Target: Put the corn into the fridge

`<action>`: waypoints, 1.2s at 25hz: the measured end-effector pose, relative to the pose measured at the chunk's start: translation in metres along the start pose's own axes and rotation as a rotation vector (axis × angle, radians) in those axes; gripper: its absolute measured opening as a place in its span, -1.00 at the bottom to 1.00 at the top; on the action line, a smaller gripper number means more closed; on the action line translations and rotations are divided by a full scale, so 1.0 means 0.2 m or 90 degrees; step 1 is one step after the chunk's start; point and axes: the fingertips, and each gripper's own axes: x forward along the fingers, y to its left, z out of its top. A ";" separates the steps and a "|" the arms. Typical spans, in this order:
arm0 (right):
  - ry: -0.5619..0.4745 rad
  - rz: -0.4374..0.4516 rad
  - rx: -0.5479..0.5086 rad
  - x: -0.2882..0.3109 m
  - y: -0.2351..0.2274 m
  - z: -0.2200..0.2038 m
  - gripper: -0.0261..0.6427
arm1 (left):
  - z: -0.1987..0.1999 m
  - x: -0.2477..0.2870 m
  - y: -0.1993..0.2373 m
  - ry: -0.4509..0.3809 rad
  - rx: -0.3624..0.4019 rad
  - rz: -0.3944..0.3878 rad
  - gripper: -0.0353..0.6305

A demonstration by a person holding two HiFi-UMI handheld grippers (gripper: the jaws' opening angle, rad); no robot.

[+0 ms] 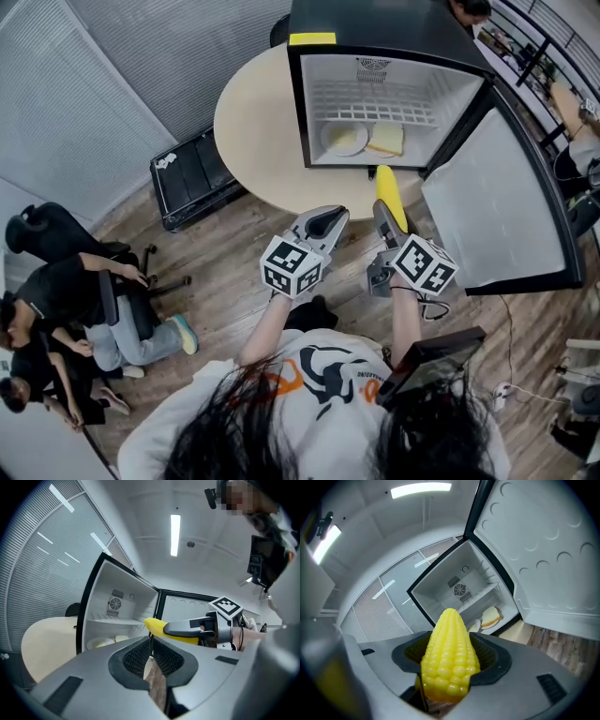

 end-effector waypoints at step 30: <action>-0.047 -0.065 -0.014 0.50 -0.27 0.45 -0.17 | 0.09 0.48 0.41 0.003 -0.030 -0.017 -0.83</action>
